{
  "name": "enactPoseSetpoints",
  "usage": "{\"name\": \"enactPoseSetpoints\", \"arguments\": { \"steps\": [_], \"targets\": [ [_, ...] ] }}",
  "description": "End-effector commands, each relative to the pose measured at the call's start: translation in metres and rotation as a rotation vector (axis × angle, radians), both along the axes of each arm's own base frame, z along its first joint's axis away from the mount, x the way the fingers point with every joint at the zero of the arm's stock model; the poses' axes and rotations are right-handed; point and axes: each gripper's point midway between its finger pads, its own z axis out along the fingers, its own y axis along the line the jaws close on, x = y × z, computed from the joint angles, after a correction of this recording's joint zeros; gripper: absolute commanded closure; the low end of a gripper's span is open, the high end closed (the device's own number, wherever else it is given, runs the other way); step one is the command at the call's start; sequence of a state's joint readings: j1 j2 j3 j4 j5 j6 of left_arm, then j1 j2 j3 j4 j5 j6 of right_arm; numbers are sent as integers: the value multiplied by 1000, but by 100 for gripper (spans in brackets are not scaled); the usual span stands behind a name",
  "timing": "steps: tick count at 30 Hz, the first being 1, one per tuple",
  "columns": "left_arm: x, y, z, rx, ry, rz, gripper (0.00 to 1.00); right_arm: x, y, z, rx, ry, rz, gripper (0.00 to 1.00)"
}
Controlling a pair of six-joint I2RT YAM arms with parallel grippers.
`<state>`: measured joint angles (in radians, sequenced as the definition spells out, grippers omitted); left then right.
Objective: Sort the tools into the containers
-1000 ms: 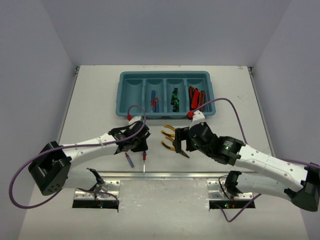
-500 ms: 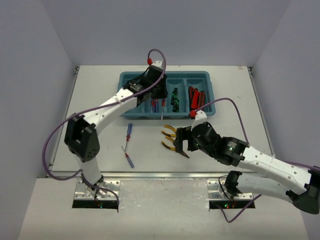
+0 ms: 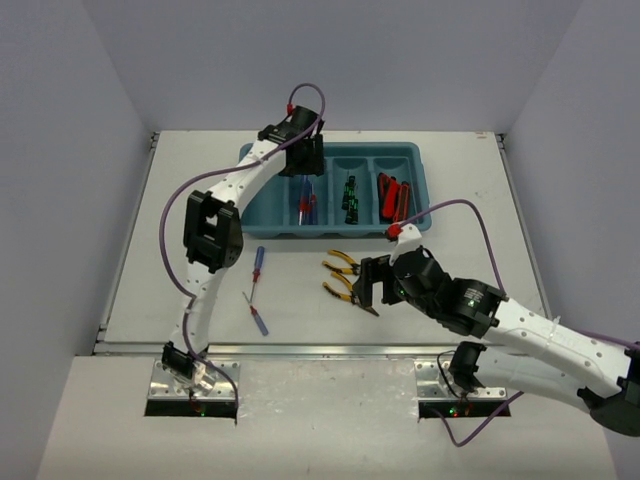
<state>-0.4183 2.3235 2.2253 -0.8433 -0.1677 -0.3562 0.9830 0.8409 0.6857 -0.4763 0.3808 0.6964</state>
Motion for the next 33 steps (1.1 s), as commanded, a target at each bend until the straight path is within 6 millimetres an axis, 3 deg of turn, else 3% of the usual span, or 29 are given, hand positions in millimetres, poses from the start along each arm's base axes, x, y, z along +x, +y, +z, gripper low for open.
{"name": "enactPoseSetpoints", "arguments": {
  "steps": [1,5,7,9,11,14,15,20,23,29,32,33],
  "targets": [
    [6,1,70,-39,-134,-9,28,5,2,0,-12,-14,2,1],
    [-20,26,141,-58,-272,77,20,7,7,-1,-23,2,10,1],
    [-58,50,176,-83,-352,169,11,8,8,-2,-30,5,7,1],
    [-95,72,182,-105,-385,252,1,10,8,-1,-29,0,3,1],
    [-134,95,163,-115,-375,364,0,11,9,1,-26,-6,6,1],
    [-179,133,113,-7,-330,497,0,11,8,2,-26,-8,10,1],
    [-208,151,92,15,-296,554,0,10,8,1,-30,-7,14,1],
    [-274,182,31,59,-168,641,0,9,14,-4,-16,12,27,1],
    [-294,186,31,46,-148,669,0,0,41,-6,33,72,133,5],
    [-299,192,105,-121,-352,643,0,-1,95,-29,-94,171,168,9],
    [-301,198,142,-176,-503,581,0,-5,142,-46,-123,198,204,9],
    [-302,199,142,-159,-505,567,0,-5,145,-46,-120,198,203,10]
  ]
}}
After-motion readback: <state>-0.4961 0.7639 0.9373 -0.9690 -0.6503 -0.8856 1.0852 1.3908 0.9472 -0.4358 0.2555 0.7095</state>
